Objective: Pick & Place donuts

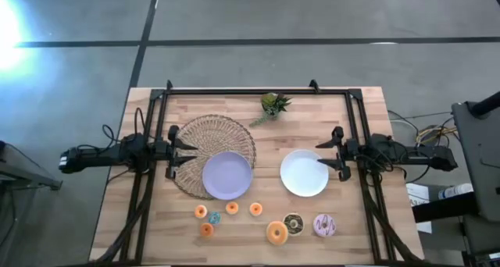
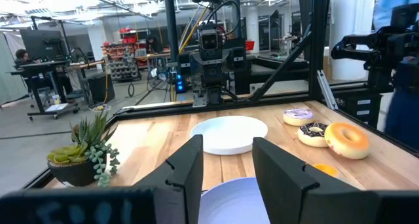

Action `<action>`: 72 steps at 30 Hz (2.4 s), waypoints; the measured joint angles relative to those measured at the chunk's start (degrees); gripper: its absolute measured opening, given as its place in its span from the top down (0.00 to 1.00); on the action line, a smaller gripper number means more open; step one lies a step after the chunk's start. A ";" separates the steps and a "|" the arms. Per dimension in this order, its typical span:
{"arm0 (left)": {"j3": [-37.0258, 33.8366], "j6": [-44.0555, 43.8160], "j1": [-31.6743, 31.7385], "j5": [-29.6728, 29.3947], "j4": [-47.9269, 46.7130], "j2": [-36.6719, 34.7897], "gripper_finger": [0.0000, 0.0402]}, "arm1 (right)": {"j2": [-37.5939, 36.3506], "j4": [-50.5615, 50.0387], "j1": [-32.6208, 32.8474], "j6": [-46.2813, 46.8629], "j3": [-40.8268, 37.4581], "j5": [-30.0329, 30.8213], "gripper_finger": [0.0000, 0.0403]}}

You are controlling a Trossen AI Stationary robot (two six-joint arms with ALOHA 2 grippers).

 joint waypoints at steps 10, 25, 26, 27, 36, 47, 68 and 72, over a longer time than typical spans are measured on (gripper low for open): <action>0.00 -0.02 0.00 0.00 -0.01 -0.01 0.73 | 0.01 0.00 -0.01 0.00 -0.01 0.00 0.43; 0.00 -0.02 -0.02 0.00 0.01 -0.02 0.73 | 0.00 0.06 -0.01 18.24 -0.01 -0.09 0.43; 0.00 -0.02 -0.02 0.00 -0.01 0.00 0.73 | 0.02 0.05 0.00 21.28 -0.02 -0.07 0.43; 0.00 -0.01 -0.01 -0.01 0.00 -0.02 0.73 | 0.01 0.13 -0.02 25.23 0.00 -0.06 0.43; 0.00 -0.02 0.00 -0.02 -0.01 0.00 0.73 | 1.58 0.98 -0.04 55.19 0.00 10.01 0.43; 0.00 -0.02 0.00 -0.02 -0.01 -0.02 0.73 | 2.59 7.36 0.00 62.65 0.00 16.15 0.43; 0.00 -0.02 0.00 -0.02 -0.01 -0.02 0.73 | 19.66 -1.74 4.94 74.78 6.43 -2.81 0.45; 0.00 0.00 0.00 -0.02 0.00 0.00 0.73 | 29.06 -16.55 7.96 71.01 15.32 -10.62 0.45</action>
